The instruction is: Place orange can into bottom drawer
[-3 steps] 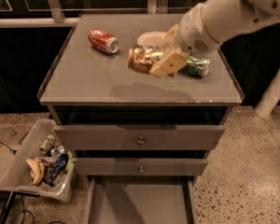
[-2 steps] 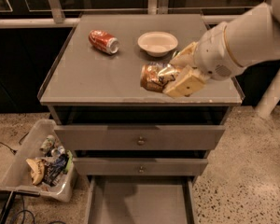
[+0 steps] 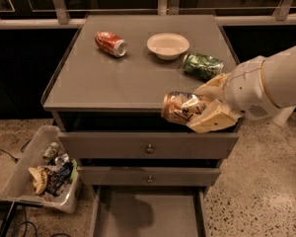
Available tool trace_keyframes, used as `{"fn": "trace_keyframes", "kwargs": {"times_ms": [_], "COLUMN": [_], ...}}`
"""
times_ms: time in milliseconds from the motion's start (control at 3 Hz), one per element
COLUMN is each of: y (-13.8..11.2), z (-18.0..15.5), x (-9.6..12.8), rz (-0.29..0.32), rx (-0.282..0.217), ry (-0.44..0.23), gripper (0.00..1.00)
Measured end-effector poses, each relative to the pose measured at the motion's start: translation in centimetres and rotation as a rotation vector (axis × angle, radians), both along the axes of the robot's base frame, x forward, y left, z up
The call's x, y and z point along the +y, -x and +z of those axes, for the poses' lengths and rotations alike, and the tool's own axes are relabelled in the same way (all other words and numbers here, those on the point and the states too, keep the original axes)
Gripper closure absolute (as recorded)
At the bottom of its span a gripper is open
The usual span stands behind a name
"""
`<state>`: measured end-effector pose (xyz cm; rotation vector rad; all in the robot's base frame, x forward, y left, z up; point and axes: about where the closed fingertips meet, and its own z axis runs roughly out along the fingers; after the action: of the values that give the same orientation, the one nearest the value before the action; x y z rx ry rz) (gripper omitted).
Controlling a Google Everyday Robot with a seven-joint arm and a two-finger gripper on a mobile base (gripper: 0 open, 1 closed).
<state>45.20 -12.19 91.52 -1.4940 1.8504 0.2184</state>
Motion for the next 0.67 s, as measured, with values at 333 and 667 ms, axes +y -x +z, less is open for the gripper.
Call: {"fn": "trace_keyframes", "kwargs": {"times_ms": [333,667], "y": [1.1,2.6], "z": [-3.3,-8.4], "x": [2.0,3.9], "rz": [0.02,0.02], "rx": [0.065,0.162], "ry": [-0.028,-0.058], "gripper": [1.0,1.0]}}
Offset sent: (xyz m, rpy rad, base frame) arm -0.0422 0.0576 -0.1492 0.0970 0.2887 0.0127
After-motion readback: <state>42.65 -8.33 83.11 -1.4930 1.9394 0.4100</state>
